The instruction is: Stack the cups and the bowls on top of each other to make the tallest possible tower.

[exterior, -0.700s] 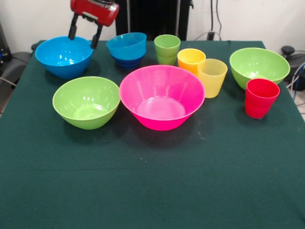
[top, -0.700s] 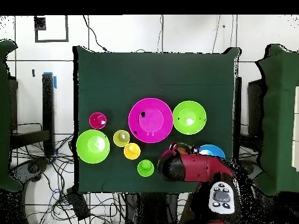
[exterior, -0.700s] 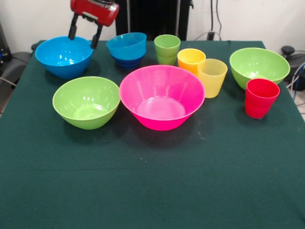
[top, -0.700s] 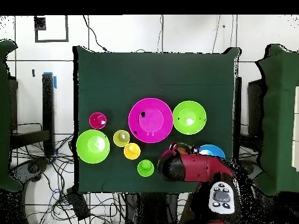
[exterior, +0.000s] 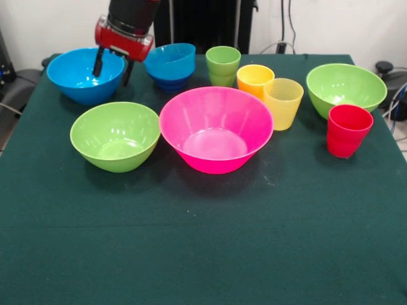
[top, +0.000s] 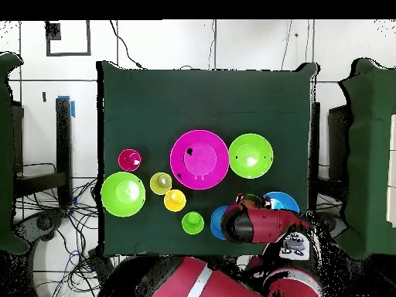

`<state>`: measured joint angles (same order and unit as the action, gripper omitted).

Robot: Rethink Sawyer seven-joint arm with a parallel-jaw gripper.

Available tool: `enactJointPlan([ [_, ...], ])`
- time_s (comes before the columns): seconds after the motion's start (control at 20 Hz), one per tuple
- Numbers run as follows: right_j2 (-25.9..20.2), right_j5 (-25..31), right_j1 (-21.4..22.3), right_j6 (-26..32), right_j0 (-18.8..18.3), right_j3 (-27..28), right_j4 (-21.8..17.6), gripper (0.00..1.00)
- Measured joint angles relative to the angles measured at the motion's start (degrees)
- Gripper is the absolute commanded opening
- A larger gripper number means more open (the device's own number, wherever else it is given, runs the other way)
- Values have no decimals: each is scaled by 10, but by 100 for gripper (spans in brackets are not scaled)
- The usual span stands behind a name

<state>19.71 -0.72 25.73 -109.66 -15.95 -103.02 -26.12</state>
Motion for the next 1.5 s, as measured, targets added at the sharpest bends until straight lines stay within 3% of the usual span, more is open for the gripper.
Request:
enactJointPlan([
  [0.6, 6, -69, -67, 0, -22, 0, 0, 100],
  [1.5, 7, -69, -77, 0, -30, 1, 0, 100],
])
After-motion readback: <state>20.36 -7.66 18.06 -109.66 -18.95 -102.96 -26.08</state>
